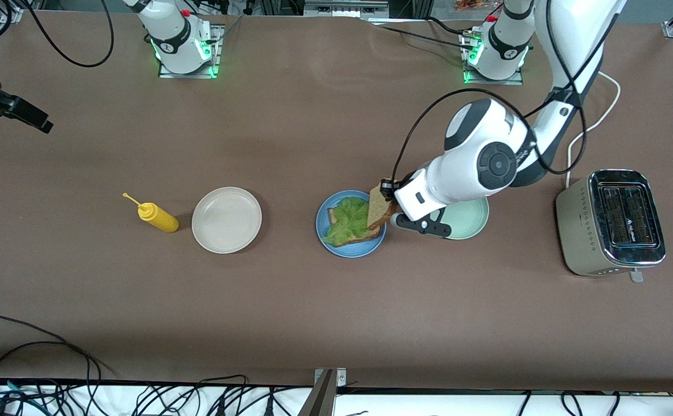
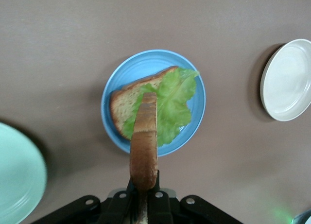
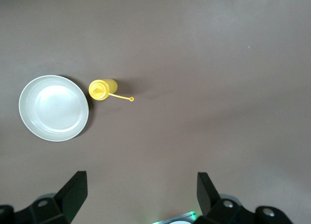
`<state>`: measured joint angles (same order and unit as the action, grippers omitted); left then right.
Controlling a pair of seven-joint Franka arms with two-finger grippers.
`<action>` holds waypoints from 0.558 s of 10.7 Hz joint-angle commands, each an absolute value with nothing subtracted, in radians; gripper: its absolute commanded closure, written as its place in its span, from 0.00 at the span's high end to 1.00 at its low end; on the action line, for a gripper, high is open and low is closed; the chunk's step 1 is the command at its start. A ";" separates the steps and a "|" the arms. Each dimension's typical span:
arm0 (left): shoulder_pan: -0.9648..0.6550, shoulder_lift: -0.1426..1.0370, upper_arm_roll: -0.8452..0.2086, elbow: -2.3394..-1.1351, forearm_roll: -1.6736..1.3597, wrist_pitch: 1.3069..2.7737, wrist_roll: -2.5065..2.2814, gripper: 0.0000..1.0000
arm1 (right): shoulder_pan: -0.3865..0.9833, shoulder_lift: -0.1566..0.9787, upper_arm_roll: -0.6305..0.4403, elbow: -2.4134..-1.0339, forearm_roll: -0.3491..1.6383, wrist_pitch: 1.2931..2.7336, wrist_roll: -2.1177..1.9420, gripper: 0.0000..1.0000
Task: Make sandwich in blue plate with both arms
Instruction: 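Carry the bread slice with the left gripper over the blue plate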
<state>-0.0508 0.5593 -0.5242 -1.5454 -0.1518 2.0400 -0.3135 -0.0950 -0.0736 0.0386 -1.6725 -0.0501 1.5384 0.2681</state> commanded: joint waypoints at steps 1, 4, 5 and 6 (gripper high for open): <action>-0.057 0.635 -0.572 -1.529 -0.170 2.147 -0.392 0.00 | -0.052 -0.054 -0.047 -1.616 -0.012 1.509 0.187 1.00; -0.063 0.696 -0.600 -1.522 -0.170 2.236 -0.507 0.00 | -0.048 -0.040 -0.035 -1.606 -0.012 1.509 0.184 1.00; -0.063 0.712 -0.610 -1.520 -0.172 2.259 -0.549 0.00 | -0.049 -0.043 -0.035 -1.609 -0.012 1.508 0.183 1.00; -0.063 0.725 -0.627 -1.519 -0.172 2.279 -0.604 0.00 | -0.049 -0.043 -0.029 -1.611 -0.014 1.502 0.180 1.00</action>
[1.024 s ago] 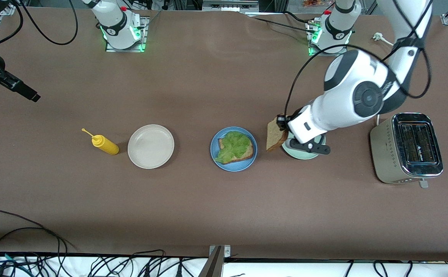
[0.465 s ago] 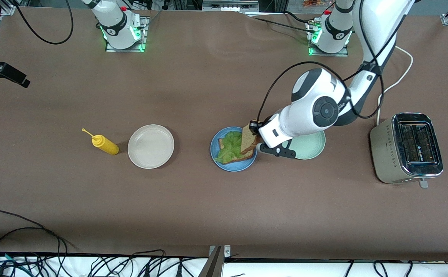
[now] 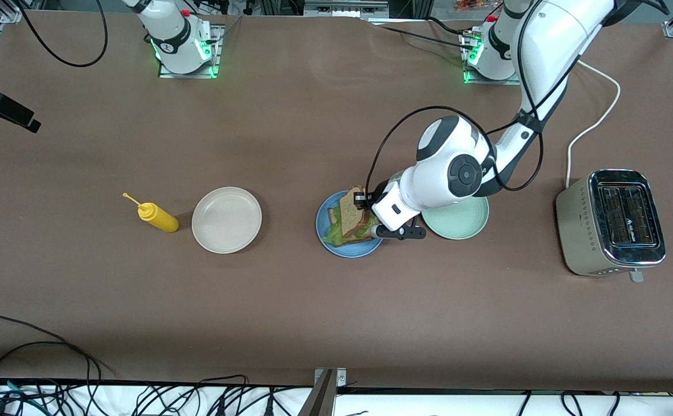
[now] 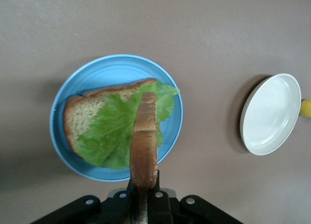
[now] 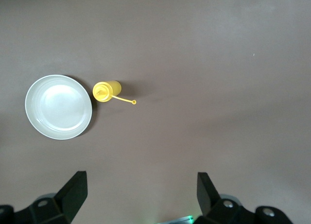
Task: Make sandwich in blue plate with both arms
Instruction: 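Carry the bread slice with the left gripper over the blue plate, then lower the bread onto the lettuce and open the left gripper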
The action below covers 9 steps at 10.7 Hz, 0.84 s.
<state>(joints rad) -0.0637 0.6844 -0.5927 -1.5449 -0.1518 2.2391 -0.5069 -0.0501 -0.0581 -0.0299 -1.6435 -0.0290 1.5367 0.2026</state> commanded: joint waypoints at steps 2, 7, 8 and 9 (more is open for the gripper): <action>-0.063 0.735 -0.640 -1.517 -0.172 2.315 -0.661 0.00 | -0.051 -0.041 -0.002 -1.608 -0.012 1.490 0.150 1.00; -0.071 0.779 -0.638 -1.520 -0.212 2.394 -0.649 0.00 | -0.046 -0.046 0.035 -1.606 -0.011 1.477 0.164 1.00; -0.069 0.782 -0.635 -1.523 -0.209 2.395 -0.644 0.00 | -0.046 -0.046 0.040 -1.606 -0.011 1.477 0.164 1.00; -0.068 0.782 -0.632 -1.528 -0.207 2.393 -0.643 0.00 | -0.046 -0.046 0.040 -1.606 -0.011 1.479 0.164 1.00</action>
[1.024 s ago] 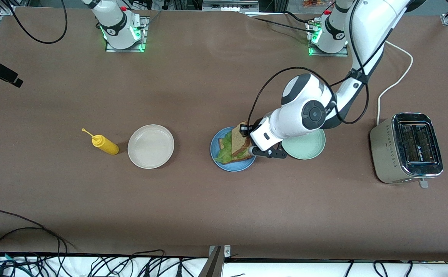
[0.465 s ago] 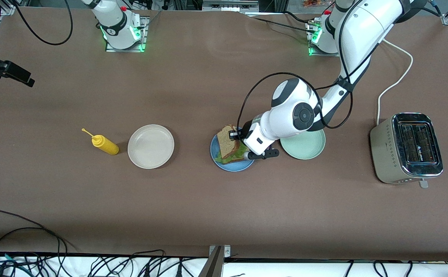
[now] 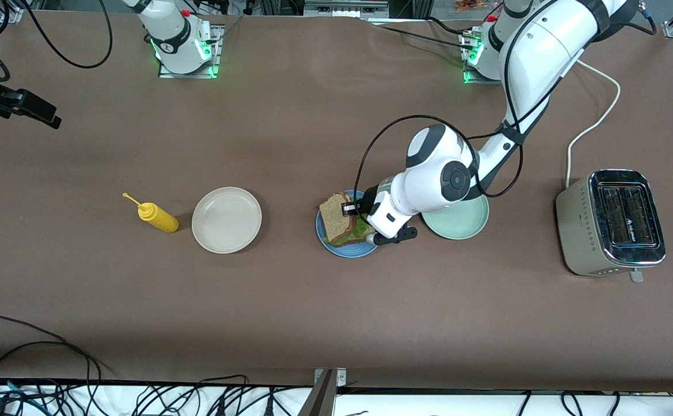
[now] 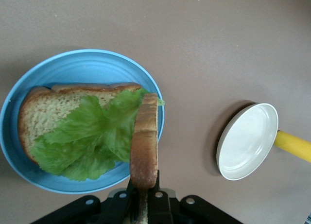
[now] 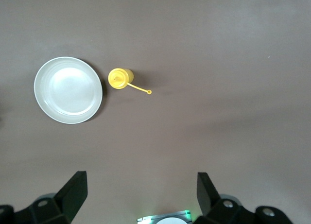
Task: Make sandwich in blue plate with both arms
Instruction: 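Lower the bread onto the lettuce and open the left gripper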
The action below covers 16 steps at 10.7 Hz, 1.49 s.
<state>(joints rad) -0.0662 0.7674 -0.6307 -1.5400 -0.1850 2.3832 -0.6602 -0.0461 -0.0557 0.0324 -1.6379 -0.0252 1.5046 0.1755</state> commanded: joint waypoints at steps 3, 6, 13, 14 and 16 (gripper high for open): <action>-0.057 0.775 -0.623 -1.548 -0.203 2.369 -0.604 0.00 | -0.046 -0.044 0.044 -1.606 -0.011 1.489 0.172 1.00; -0.045 0.770 -0.620 -1.549 -0.112 2.327 -0.606 0.33 | -0.040 -0.025 0.046 -1.605 -0.012 1.493 0.170 1.00; -0.034 0.707 -0.604 -1.540 -0.021 2.186 -0.609 1.00 | -0.020 0.028 0.048 -1.562 -0.011 1.500 0.164 1.00; -0.034 0.678 -0.589 -1.540 -0.018 2.149 -0.609 1.00 | -0.015 0.028 0.046 -1.562 -0.011 1.500 0.164 1.00; -0.031 0.608 -0.572 -1.540 -0.018 2.073 -0.607 1.00 | -0.014 0.028 0.048 -1.562 -0.011 1.500 0.170 1.00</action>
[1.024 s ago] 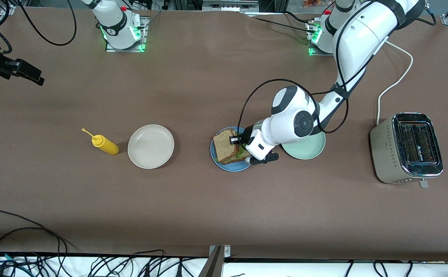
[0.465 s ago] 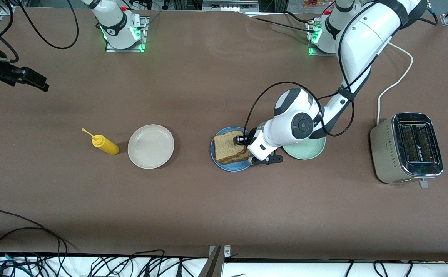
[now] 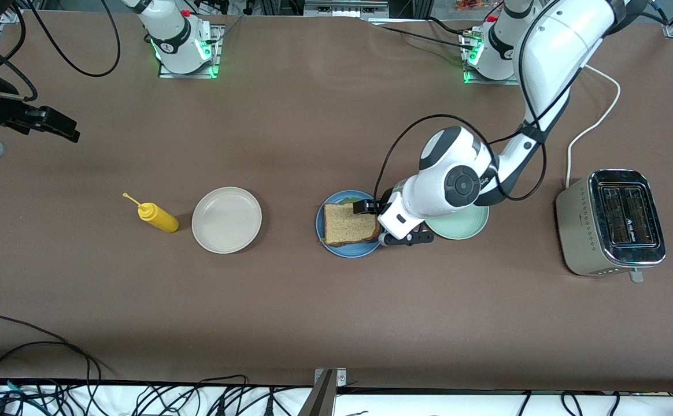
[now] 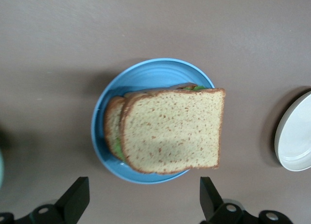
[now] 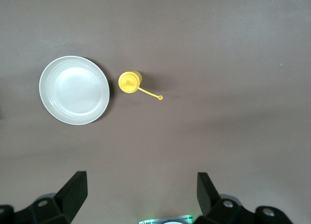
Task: Make sandwich in blue plate with both arms
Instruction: 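Lower the bread onto the lettuce and open the left gripper, then raise the left gripper away from the sandwich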
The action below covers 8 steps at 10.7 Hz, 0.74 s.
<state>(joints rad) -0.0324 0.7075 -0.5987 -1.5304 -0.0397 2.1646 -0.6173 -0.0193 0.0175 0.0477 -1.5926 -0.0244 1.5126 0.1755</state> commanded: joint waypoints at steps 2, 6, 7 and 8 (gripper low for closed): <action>-0.029 0.522 -0.545 -1.539 -0.018 1.982 -0.604 1.00 | -0.014 0.028 0.046 -1.562 -0.011 1.500 0.170 1.00; -0.028 0.329 -0.465 -1.537 -0.018 1.801 -0.557 1.00 | -0.014 0.028 0.049 -1.554 -0.011 1.500 0.161 1.00; -0.028 0.286 -0.444 -1.536 -0.018 1.760 -0.516 1.00 | -0.014 0.028 0.048 -1.554 -0.011 1.500 0.163 1.00; -0.028 0.243 -0.410 -1.534 -0.017 1.723 -0.462 1.00 | -0.014 0.028 0.048 -1.554 -0.011 1.500 0.164 1.00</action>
<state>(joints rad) -0.0249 0.3551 -0.4705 -1.5129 -0.0387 1.7999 -0.5596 -0.0141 0.0186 0.0479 -1.5834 -0.0244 1.5125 0.1755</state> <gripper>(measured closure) 0.000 0.000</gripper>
